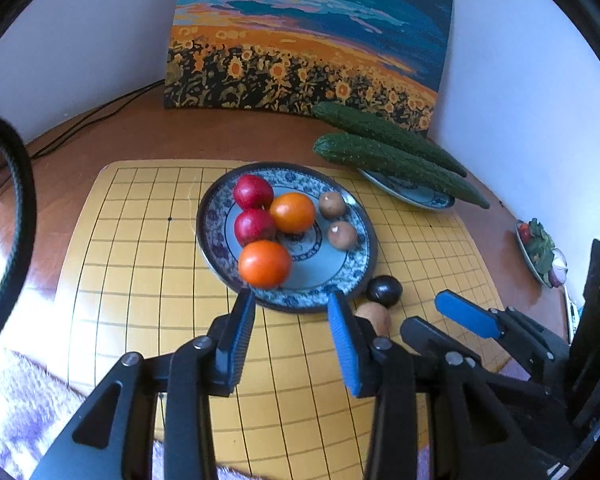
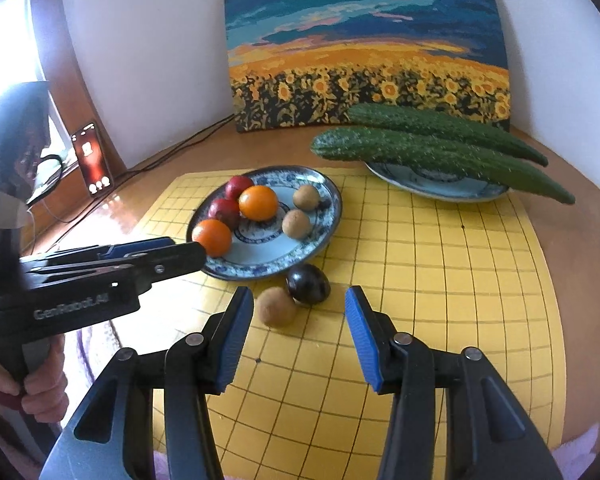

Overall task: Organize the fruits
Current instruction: 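Withdraw both tools and move them to the brown fruit and dark plum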

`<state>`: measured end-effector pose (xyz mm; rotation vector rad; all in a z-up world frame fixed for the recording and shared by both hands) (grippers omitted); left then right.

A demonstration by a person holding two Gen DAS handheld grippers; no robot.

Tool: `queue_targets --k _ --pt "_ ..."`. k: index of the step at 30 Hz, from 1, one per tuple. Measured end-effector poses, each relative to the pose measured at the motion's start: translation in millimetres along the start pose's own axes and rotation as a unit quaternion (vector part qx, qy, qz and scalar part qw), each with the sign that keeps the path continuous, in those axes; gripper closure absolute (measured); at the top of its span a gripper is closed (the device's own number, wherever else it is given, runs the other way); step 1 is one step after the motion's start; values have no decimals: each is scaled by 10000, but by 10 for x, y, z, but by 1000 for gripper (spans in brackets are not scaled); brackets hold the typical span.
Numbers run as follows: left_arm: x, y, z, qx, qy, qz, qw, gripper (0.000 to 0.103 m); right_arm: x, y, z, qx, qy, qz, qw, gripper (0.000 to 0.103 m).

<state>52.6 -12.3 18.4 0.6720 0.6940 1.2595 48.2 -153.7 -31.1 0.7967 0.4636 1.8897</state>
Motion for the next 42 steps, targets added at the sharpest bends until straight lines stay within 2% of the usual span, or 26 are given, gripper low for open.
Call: queue_targets --k 8,18,36,42 --pt "-139 6 -104 63 -79 -52 9999 63 -134 60 -30 -64 -181 -164 9997 54" --pt "-494 -166 -130 187 -319 -120 9992 63 -383 161 -83 -75 -393 -416 9983 54" --pt "-674 -409 -112 322 -483 206 9981 64 -509 225 -75 -150 -439 -207 9987 54" --pt "-688 -425 -108 284 -522 181 9981 76 -516 224 -80 -142 -458 -168 9987 54"
Point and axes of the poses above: each gripper's, at about its wrist camera, not at the fingertips, and y roughly against the way its jaws point, x to its left, z to its top, the point moved 2 cm from there along -y, roughly the way its jaws point, and after that the axes turned 13 degrees about -y, right-handed, at the moved point
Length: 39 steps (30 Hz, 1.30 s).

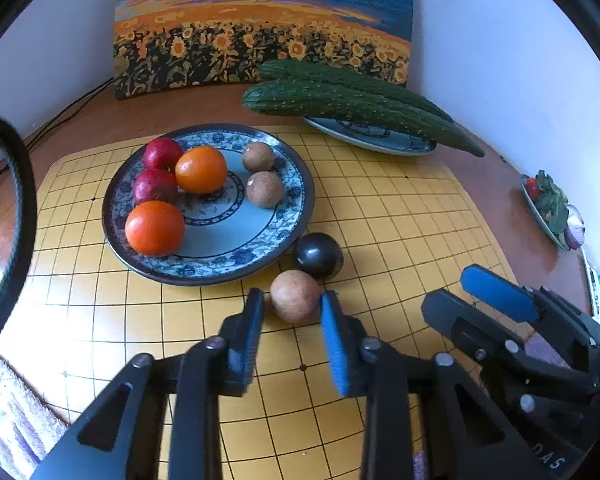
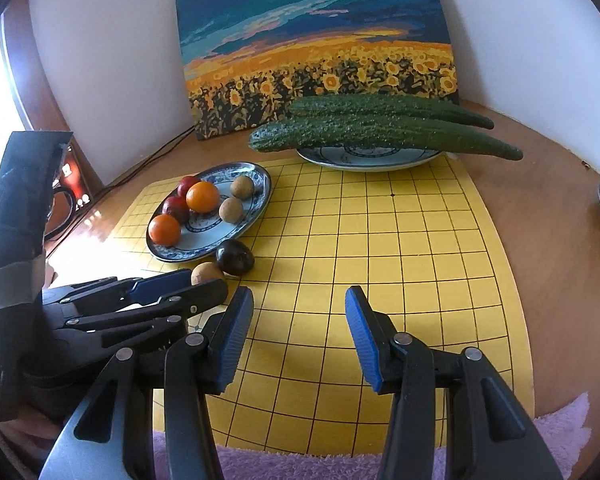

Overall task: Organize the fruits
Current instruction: 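Withdraw both tools and move them to the brown fruit and dark plum, then grasp the brown fruit with the left tool while the right tool grasps the dark plum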

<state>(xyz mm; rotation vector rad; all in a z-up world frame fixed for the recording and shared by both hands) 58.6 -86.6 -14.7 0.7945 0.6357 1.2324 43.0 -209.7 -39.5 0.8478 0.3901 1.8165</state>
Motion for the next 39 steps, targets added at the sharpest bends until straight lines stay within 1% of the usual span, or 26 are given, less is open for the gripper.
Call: queue_targets --k 6,11,17,25,33,39 --pt "-9 39 -17 -32 -23 -75 10000 76 12 -11 -10 28 -21 -4 10000 54" --pt "48 132 -56 -43 -12 -41 10000 76 46 -21 -15 63 -28 28 10000 54" --pt "251 262 -112 -148 221 70 9996 76 135 -90 -45 211 -48 139 9997 54" --pt "563 396 -226 -192 516 327 9979 76 328 -194 -93 339 106 184 9992 54" --pt "755 407 -319 -148 677 332 9970 76 476 -328 -78 404 269 99 9988 54" --pt "817 407 -353 -153 730 286 9968 76 537 -446 -87 467 356 -53 9983 54"
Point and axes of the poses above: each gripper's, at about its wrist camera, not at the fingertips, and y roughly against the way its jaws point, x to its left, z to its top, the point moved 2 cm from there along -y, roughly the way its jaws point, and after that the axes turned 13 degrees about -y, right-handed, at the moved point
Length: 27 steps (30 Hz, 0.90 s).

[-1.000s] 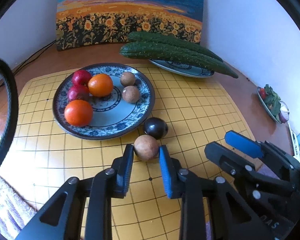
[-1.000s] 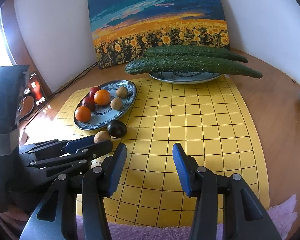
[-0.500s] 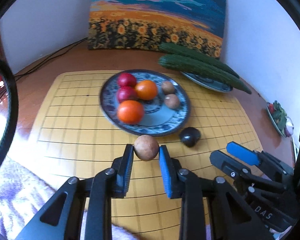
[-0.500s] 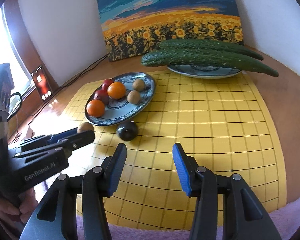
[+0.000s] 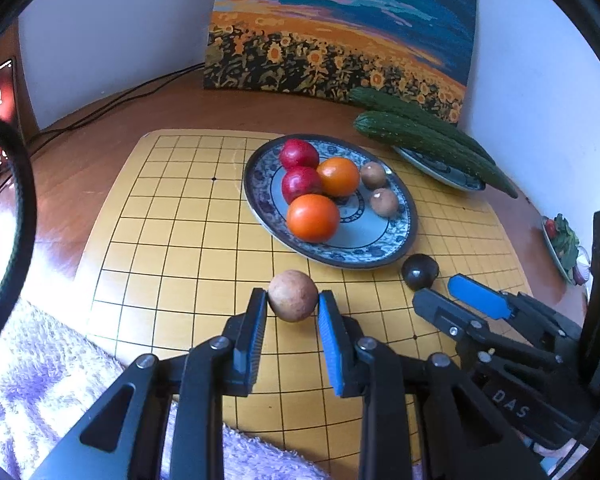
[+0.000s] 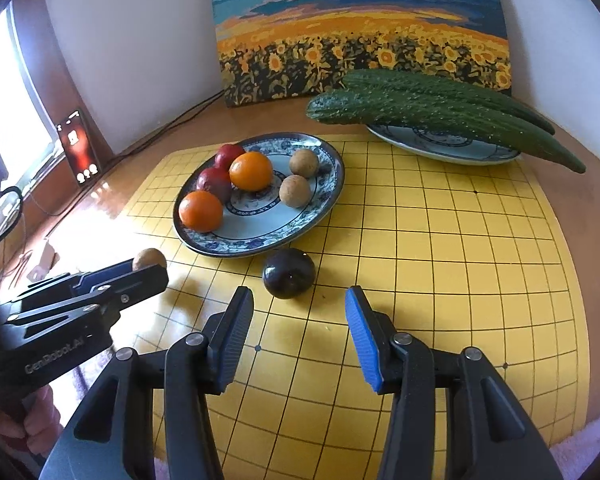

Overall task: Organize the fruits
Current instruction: 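Grasp the brown fruit with the left tool while the right tool grasps the dark plum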

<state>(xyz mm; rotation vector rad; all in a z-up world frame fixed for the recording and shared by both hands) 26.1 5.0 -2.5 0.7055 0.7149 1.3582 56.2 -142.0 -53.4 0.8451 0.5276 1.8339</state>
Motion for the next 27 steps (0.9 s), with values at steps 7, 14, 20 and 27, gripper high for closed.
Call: queue_targets --k 7,14,20,27 --pt "32 -22 -6 -8 38 -80 10000 76 3 -67 41 11 -2 -102 9999 54" --pt "59 -18 -1 -34 68 -119 9999 76 49 -115 66 -4 71 -96 9999 60" --pt "69 -20 14 -56 101 -138 9998 76 65 -125 60 9 106 -12 9999 71" --pt "78 6 62 -107 104 -112 9998 76 63 -112 53 26 59 48 10000 72"
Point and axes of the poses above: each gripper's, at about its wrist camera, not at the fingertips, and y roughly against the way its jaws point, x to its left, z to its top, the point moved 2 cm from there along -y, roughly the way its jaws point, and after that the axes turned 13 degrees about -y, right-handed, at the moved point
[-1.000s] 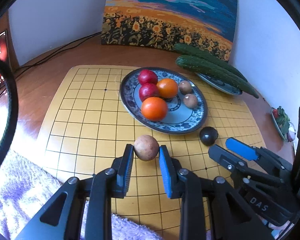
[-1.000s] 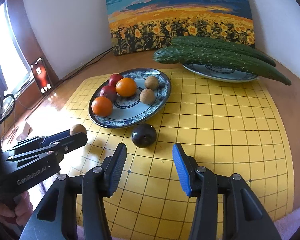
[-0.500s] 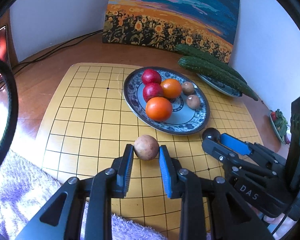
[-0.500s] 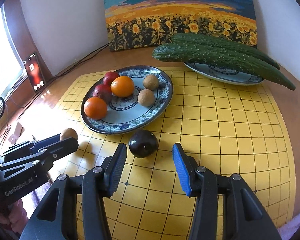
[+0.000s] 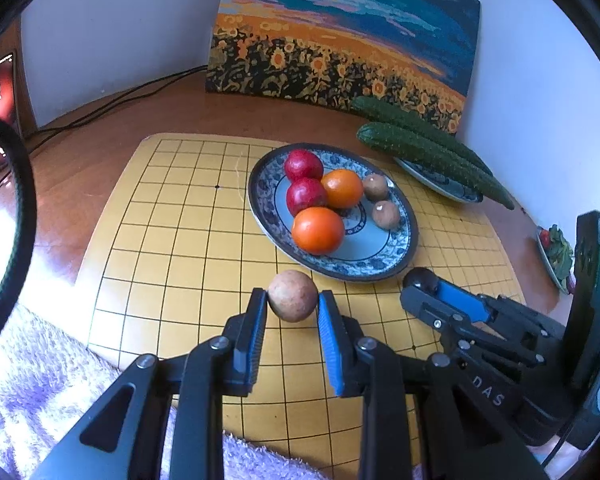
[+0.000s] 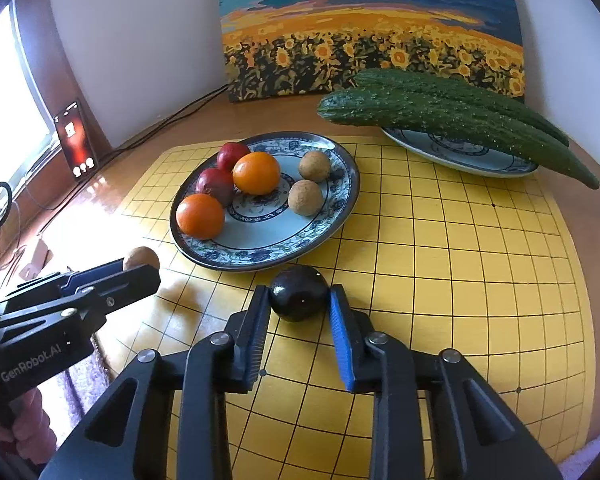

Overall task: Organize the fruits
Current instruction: 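Grasp the brown fruit with the left tool while the right tool grasps the dark plum, then carry the brown fruit and dark plum onto the plate with both tools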

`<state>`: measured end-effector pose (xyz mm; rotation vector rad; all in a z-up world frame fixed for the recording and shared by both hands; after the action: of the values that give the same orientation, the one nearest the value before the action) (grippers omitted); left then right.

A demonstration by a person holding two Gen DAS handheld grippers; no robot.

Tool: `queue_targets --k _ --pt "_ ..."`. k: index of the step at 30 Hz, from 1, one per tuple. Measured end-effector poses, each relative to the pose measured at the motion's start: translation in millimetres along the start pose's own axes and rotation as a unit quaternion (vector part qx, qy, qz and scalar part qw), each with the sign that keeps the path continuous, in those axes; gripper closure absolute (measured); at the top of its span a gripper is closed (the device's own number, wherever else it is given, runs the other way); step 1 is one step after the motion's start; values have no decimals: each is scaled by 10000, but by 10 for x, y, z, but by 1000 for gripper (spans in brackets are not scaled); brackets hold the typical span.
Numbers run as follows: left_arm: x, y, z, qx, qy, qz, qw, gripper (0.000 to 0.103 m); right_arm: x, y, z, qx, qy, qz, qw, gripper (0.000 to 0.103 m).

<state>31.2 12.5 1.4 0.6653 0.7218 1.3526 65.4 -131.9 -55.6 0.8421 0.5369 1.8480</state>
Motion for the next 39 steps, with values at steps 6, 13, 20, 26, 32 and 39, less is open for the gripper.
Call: queue_targets --k 6,13,20,26,32,39 --pt "-5 37 71 -88 -44 26 9999 76 -21 103 26 -135 -72 71 9999 72" --pt "13 1 193 -177 -69 71 9998 76 11 175 114 -259 -20 140 9996 72" --pt "113 -114 325 -288 -63 177 9994 76 19 181 174 -334 40 149 9993 72" --pt "188 -230 389 -248 -72 192 9995 76 77 118 204 -337 120 196 9992 72" --pt "219 -265 414 -296 -87 153 9994 76 162 23 226 -314 224 262 9989 72" --pt "192 -268 422 -387 -65 -223 9990 76 251 -46 209 -276 366 300 9985 72"
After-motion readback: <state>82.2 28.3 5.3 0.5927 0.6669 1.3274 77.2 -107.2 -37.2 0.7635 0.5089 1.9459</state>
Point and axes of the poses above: each gripper's, at about its wrist camera, not at the fingertips, and y roughly against the way its jaws point, x to its left, z to its top, the point moved 2 cm from there along -y, roughly the way its jaws point, and after that the axes turned 13 degrees about -y, right-handed, at the moved point
